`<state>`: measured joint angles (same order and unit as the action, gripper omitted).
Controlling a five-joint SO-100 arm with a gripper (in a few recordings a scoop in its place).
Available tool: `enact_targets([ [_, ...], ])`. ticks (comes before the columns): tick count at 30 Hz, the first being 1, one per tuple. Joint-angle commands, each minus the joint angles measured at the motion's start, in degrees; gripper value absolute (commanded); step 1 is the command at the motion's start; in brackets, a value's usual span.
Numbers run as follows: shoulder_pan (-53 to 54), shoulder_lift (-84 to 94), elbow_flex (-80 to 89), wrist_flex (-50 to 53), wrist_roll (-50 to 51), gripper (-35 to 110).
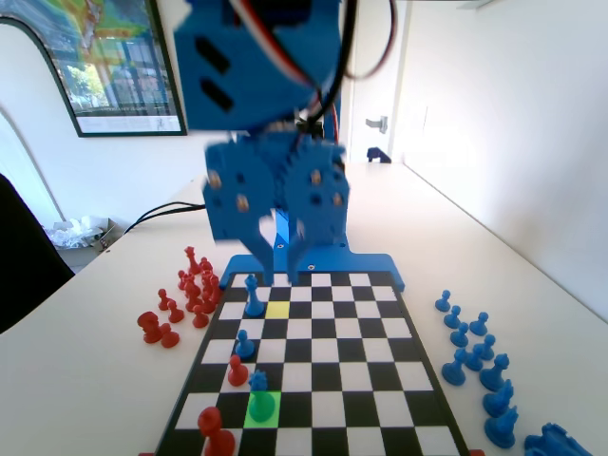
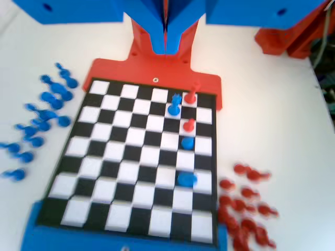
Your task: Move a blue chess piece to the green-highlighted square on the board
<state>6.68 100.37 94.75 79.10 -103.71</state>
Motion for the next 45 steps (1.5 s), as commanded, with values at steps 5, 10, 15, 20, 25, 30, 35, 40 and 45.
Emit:
enact_targets([
  [5,-0.62,19.60,2.46,8.00,0.44,1],
  [10,-1.41,30.06,5.62,13.01,0.62,1],
  [15,-4.22,38.32,9.49,16.79,2.46,1],
  [20,-5.01,47.64,14.33,20.13,1.85,1],
  [25,-6.24,55.46,18.98,21.18,2.46,1],
  [30,-7.38,62.14,24.70,18.72,3.08,1],
  [35,-8.61,65.39,29.88,13.27,4.66,1],
  [40,-7.56,69.96,29.97,12.22,4.83,1],
  [45,-6.59,72.25,30.06,11.69,4.83,1],
])
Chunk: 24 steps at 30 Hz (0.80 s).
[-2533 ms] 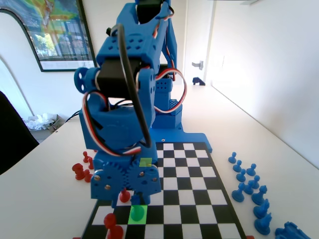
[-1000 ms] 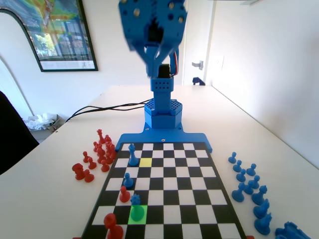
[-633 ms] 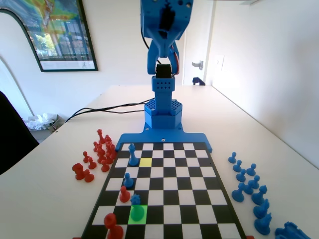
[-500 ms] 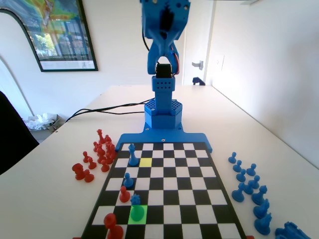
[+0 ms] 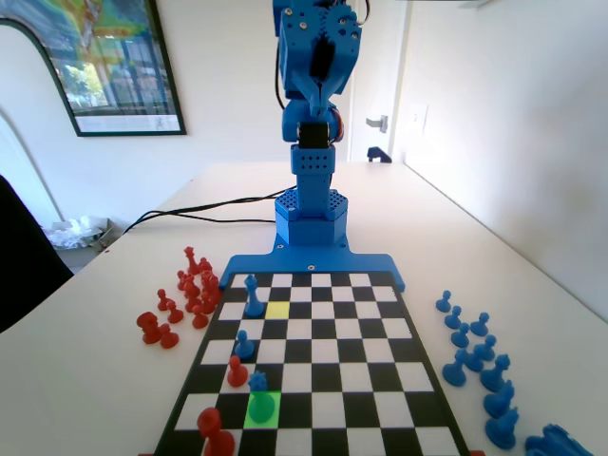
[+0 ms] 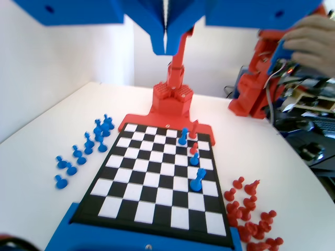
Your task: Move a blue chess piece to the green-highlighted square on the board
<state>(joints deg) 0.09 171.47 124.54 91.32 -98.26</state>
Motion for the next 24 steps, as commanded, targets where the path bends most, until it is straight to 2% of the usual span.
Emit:
enact_targets([
  [1,0.26,1.49,0.26,-0.62,-0.62,1],
  [24,2.02,3.52,0.44,-1.14,-0.53,3],
])
